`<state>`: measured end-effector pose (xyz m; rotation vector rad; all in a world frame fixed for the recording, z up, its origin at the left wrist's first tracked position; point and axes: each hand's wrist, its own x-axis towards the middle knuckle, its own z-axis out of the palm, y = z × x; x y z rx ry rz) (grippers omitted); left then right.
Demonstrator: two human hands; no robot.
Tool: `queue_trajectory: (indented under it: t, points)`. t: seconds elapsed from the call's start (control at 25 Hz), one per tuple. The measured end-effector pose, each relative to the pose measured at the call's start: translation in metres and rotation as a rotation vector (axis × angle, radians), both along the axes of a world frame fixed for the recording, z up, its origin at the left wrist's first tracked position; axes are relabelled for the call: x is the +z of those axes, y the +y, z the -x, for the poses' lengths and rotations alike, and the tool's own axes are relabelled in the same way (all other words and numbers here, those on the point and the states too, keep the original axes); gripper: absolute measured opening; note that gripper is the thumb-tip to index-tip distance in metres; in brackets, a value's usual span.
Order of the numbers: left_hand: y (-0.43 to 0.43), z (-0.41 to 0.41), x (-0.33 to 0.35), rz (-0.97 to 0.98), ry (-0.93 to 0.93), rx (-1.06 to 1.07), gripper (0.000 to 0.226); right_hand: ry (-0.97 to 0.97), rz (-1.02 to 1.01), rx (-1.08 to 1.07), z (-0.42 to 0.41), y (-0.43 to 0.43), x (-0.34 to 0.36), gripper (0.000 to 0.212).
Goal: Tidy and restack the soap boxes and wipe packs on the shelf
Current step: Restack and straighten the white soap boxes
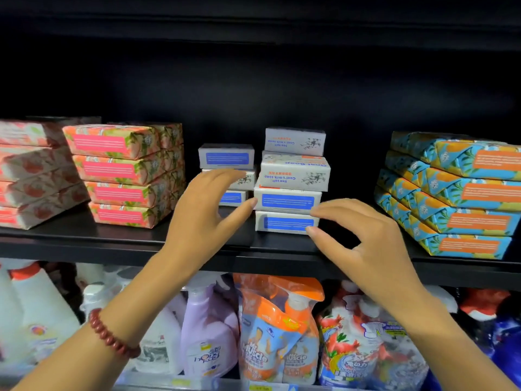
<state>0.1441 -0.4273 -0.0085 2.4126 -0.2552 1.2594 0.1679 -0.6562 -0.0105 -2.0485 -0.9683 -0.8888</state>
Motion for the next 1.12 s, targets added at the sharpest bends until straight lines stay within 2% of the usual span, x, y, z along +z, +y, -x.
queue_trajectory:
  t: [0.12,0.28,0.4,0.48,0.6,0.68,0.8,0.96,1.12]
  points:
    - [0.026,0.019,-0.014,0.029,0.083,0.051,0.044,-0.055,-0.012,0.064,0.006,0.040,0.015,0.027]
    - [0.057,0.038,-0.024,0.022,0.239,0.063,0.061,-0.084,0.032,0.134,0.007,0.103,0.024,0.028]
    - [0.076,0.044,-0.021,-0.005,0.351,-0.024,0.065,-0.007,0.016,0.077,-0.003,0.146,0.030,0.035]
    - [0.085,0.044,-0.019,0.002,0.392,-0.093,0.055,0.005,0.065,-0.008,-0.016,0.168,0.031,0.043]
    - [0.091,0.041,-0.018,0.039,0.410,-0.144,0.042,0.033,0.210,-0.202,-0.040,0.190,0.034,0.048]
    - [0.094,0.041,-0.020,0.036,0.396,-0.155,0.041,0.038,0.320,-0.384,-0.053,0.199,0.036,0.049]
    - [0.095,0.041,-0.023,0.011,0.375,-0.155,0.042,-0.041,0.364,-0.514,-0.062,0.206,0.035,0.045]
    - [0.094,0.040,-0.025,-0.001,0.355,-0.140,0.043,-0.183,0.343,-0.542,-0.059,0.206,0.035,0.038]
    - [0.094,0.040,-0.026,-0.021,0.352,-0.131,0.044,-0.264,0.361,-0.447,-0.044,0.199,0.038,0.036]
